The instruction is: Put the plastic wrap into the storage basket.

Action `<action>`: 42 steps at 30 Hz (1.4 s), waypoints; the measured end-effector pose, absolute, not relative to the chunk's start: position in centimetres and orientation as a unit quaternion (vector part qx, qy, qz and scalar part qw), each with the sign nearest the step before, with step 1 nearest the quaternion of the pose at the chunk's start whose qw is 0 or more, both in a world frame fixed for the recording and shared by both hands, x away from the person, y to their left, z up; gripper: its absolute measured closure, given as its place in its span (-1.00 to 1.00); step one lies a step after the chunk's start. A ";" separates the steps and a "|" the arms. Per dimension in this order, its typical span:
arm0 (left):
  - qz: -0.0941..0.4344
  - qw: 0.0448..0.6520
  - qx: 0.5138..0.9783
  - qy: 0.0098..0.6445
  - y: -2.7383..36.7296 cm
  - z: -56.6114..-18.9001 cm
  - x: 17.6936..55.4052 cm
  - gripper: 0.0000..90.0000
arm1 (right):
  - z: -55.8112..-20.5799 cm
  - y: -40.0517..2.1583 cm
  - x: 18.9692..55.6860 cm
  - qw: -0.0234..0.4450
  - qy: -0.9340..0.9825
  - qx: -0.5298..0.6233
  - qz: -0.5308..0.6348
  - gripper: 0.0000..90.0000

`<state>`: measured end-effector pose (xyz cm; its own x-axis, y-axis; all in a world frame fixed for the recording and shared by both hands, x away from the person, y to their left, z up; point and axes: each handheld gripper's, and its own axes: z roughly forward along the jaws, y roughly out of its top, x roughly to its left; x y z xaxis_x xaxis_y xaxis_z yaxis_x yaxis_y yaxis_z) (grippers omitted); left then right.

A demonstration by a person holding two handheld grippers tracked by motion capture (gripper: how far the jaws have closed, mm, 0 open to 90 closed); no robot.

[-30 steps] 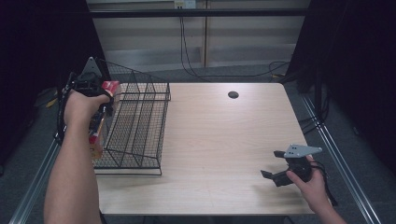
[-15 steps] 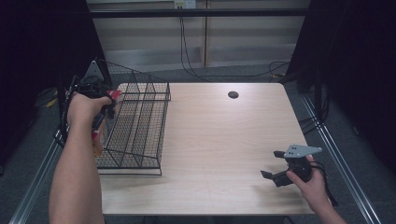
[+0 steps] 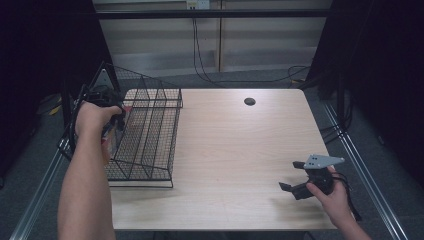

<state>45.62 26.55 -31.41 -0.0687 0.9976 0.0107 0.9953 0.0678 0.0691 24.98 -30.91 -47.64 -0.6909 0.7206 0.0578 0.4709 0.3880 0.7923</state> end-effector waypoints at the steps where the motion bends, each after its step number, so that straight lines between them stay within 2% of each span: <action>1: 0.035 0.020 0.681 0.732 26.5 -31.5 45.6 -0.09 | -47.7 -30.9 25.0 0.150 0.819 0.363 0.417 -0.92; 5: 0.024 0.008 0.679 0.734 26.5 -31.8 45.8 -0.10 | -47.7 -31.0 25.0 0.148 0.819 0.363 0.418 -0.92; 12: 0.037 0.013 0.682 0.731 26.4 -31.7 46.0 -0.13 | -47.7 -31.1 24.9 0.147 0.818 0.366 0.419 -0.92; 16: 0.055 0.028 0.682 0.729 26.6 -31.1 45.9 -0.31 | -47.7 -31.2 24.9 0.148 0.817 0.368 0.418 -0.92; 22: 0.060 0.033 0.688 0.722 27.1 -30.9 45.5 -0.46 | -47.7 -31.1 24.9 0.152 0.818 0.367 0.416 -0.92; 32: 0.053 0.066 0.694 0.715 26.8 -28.1 44.8 -0.58 | -47.6 -31.0 25.0 0.149 0.818 0.367 0.418 -0.92; 42: 0.072 0.107 0.697 0.705 24.4 -25.1 43.5 -0.68 | -47.6 -30.9 25.0 0.151 0.819 0.363 0.418 -0.92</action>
